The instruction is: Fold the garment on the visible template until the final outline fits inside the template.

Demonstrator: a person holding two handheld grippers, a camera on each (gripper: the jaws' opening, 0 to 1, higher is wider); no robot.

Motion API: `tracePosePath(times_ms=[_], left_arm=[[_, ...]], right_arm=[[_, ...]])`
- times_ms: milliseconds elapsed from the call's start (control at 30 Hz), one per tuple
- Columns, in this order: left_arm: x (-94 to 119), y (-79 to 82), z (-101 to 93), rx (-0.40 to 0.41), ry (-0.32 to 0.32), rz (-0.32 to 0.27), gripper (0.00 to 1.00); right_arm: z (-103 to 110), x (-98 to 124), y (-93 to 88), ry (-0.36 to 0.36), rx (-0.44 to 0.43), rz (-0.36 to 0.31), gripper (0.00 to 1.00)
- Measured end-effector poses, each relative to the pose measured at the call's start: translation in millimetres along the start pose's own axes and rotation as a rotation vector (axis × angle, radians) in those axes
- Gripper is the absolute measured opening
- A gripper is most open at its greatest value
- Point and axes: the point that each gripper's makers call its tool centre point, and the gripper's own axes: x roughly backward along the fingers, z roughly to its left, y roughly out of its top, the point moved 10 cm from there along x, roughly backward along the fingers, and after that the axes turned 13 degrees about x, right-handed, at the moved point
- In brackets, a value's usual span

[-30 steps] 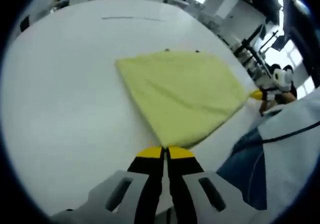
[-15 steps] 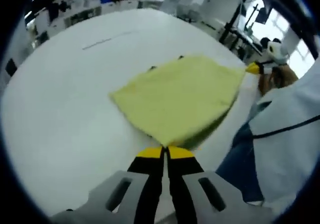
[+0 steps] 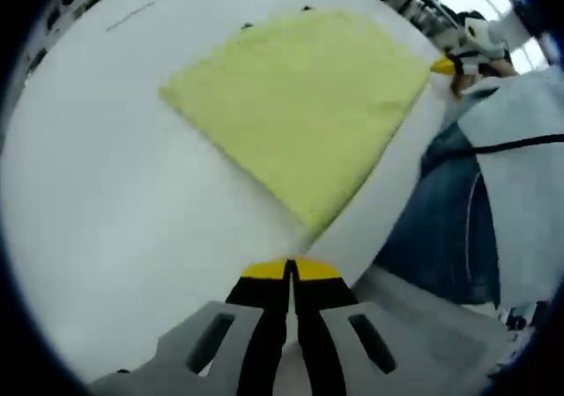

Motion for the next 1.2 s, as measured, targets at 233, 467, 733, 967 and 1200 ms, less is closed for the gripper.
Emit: tracePosePath(times_ms=[233,467,733,967,1200], left_arm=[[6.2,-2.9,-5.8,0.068,-0.031,-0.06,0.0],[6.5,-3.1,-16.8,0.08,-0.035,-0.114,0.0],[16.3,-2.7,-32.6,0.082,-0.035,-0.208,0.08],[34.4,-0.1,-37.6,0.092,0.015,-0.352,0.23],[49.8,-4.1,-48.9,0.103,-0.017,-0.472,0.44]], right_arm=[[1.0,-6.7,-10.0,0.009,0.024,0.059,0.02],[0.8,2.1,-8.3,-0.01,0.058,0.071,0.09],[3.9,16.1,5.6,-0.043,0.124,0.039,0.29],[6.0,29.2,18.8,-0.055,0.193,0.005,0.55],[10.6,41.9,36.4,-0.082,0.236,-0.071,0.79]])
